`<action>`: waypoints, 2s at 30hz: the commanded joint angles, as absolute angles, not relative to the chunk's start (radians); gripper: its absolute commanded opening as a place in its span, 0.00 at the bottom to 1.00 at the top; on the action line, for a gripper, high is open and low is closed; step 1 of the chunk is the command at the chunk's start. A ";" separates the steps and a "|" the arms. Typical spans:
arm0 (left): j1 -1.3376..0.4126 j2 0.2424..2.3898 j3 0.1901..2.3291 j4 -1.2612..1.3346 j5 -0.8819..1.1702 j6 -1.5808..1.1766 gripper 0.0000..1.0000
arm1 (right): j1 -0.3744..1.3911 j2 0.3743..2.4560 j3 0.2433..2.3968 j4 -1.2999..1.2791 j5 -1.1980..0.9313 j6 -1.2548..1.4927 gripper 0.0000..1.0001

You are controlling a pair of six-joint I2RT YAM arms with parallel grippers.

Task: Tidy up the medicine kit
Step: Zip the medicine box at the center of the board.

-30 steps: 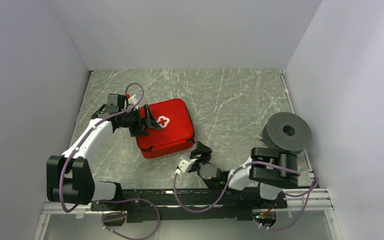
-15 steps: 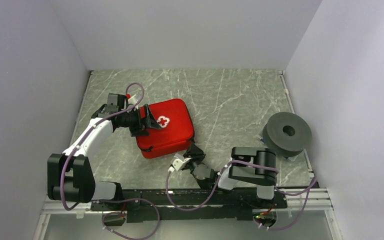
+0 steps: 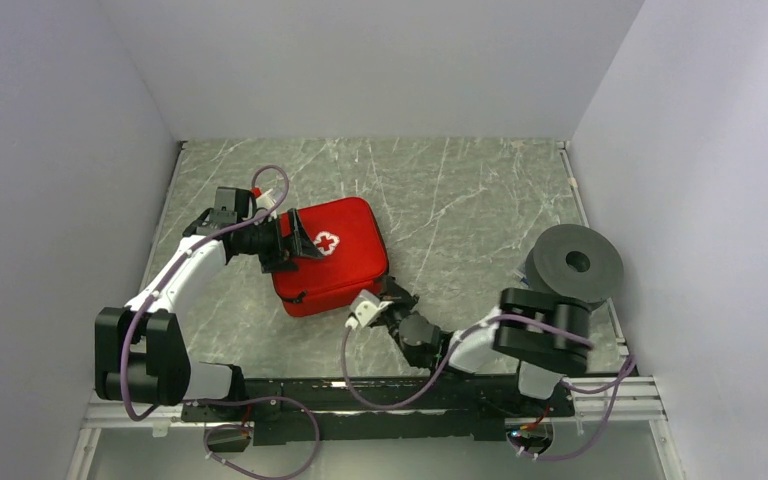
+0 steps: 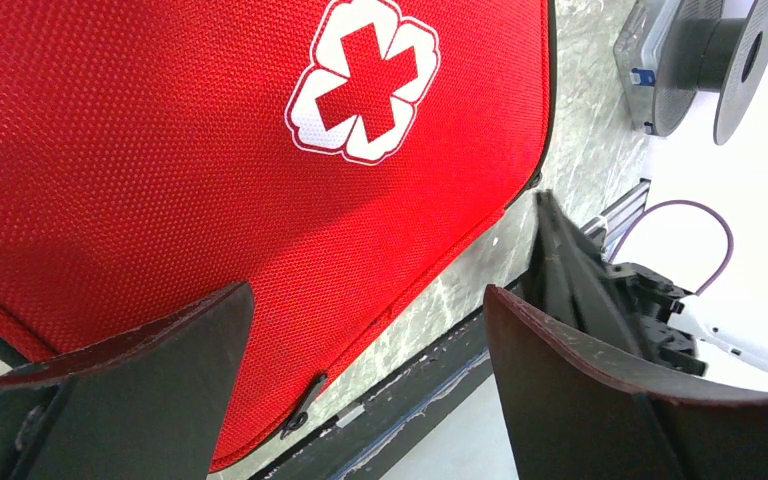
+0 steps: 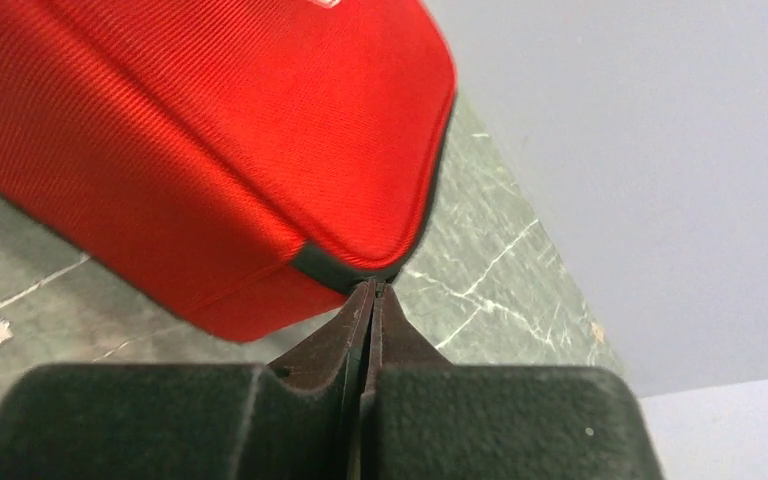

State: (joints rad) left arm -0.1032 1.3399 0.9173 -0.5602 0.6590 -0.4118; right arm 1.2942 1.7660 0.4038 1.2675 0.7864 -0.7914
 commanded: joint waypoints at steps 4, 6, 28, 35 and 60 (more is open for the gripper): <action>-0.097 1.327 0.907 -0.545 0.662 -0.385 0.93 | 1.214 1.382 0.359 0.888 0.564 -0.452 0.00; -0.094 1.326 0.907 -0.544 0.669 -0.385 0.92 | 1.168 1.285 0.356 0.776 0.466 -0.373 0.00; -0.086 1.320 0.896 -0.537 0.701 -0.384 0.92 | 1.033 1.308 0.369 0.708 0.240 -0.001 0.62; -0.086 1.324 0.892 -0.535 0.706 -0.383 0.92 | 0.963 1.375 0.383 0.804 0.205 -0.005 0.60; -0.078 1.332 0.894 -0.531 0.721 -0.383 0.92 | 1.039 1.499 0.456 0.812 0.429 -0.013 0.39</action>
State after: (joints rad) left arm -0.0818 1.3380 0.9035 -0.5404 0.7029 -0.4049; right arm 1.0122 1.4700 0.4236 0.7425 0.2947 -0.0269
